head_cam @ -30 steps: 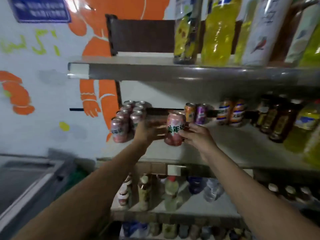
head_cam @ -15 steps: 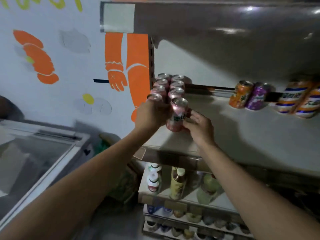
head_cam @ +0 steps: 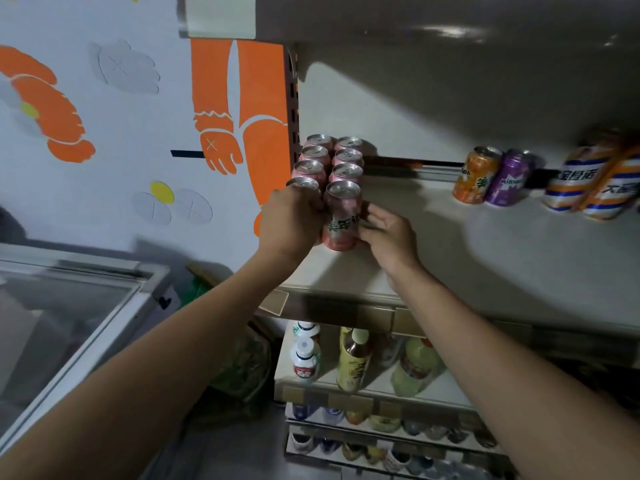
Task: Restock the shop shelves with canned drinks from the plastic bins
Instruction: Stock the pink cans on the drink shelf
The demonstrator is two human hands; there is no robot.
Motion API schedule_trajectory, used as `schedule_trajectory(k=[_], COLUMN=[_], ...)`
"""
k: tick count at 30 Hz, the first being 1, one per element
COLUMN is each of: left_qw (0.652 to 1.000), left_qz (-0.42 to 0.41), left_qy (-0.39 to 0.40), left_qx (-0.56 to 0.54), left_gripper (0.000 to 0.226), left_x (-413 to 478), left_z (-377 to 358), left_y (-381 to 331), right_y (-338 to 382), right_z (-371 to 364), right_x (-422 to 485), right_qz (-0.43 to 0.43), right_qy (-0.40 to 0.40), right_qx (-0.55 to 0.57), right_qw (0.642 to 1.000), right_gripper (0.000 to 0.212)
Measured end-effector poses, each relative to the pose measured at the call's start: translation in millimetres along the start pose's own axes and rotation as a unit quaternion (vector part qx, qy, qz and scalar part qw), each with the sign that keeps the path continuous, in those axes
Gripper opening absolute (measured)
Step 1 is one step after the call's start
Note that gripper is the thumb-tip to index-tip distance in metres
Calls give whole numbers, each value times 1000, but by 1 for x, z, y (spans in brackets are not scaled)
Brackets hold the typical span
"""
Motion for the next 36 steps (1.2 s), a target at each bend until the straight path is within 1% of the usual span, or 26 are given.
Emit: schedule_trajectory(k=[5, 7, 9, 13, 16, 18, 19, 21, 24, 25, 26, 27, 28, 29, 30, 33, 36], left_qw=[1000, 999, 997, 973, 961, 935, 915, 886, 875, 860, 846, 840, 843, 838, 827, 787, 743], left_qz=[6, 13, 23, 65, 58, 61, 64, 50, 0, -16, -35, -62, -91, -120, -144, -222, -291], left_qy=[-8, -24, -19, 36, 87, 130, 151, 184, 205, 217, 235, 248, 261, 277, 293, 324, 346], left_qx=[2, -33, -76, -217, -257, -325, -369, -422, -439, -461, -477, -479, -462, -454, -457, -475, -494], left_gripper=[8, 6, 7, 14, 20, 20, 20, 28, 40, 42, 42, 40, 36, 32, 31, 41, 35], left_x=[-3, -9, -13, -17, -18, -20, -21, -26, -36, -41, -47, -55, -63, -74, -87, -132, -187], left_z=[0, 6, 12, 22, 22, 13, 8, 0, -7, -10, -13, -15, -18, -21, -20, -16, 0], left_y=[4, 3, -1, -19, -49, -73, -88, -124, -194, -220, -247, -275, -302, -331, -361, -454, -540], right_y=[0, 1, 4, 19, 38, 50, 56, 71, 95, 102, 111, 118, 128, 136, 145, 171, 196], right_z=[-1, 3, 12, 34, 56, 80, 94, 128, 194, 219, 245, 271, 297, 323, 349, 421, 487], right_x=[-4, -6, -6, -15, -26, -34, -39, -51, -77, -88, -101, -117, -134, -152, -173, -240, -313], right_qz=[4, 5, 9, 25, 38, 45, 48, 58, 89, 96, 104, 113, 122, 130, 133, 153, 169], right_qy=[-17, -16, -20, -24, -36, -43, -50, -79, -141, -166, -195, -224, -251, -273, -294, -368, -453], right_qx=[6, 13, 19, 24, 29, 41, 54, 75, 76, 66, 55, 48, 36, 22, 12, -6, -47], right_qw=[1000, 1000, 1000, 999, 998, 997, 996, 992, 983, 979, 974, 967, 960, 953, 947, 917, 874], right_gripper=[55, 55, 55, 52, 48, 49, 49, 50, 49, 48, 48, 48, 48, 49, 50, 49, 46])
Point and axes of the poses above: each hand's wrist, its own x-axis towards the middle knuckle, its own z-axis out of the back of the hand, y = z × x, the point moved 3 cm from there along x, towards the middle knuckle, and after that the axes turned 11 degrees about x, right-handed, at the moved point
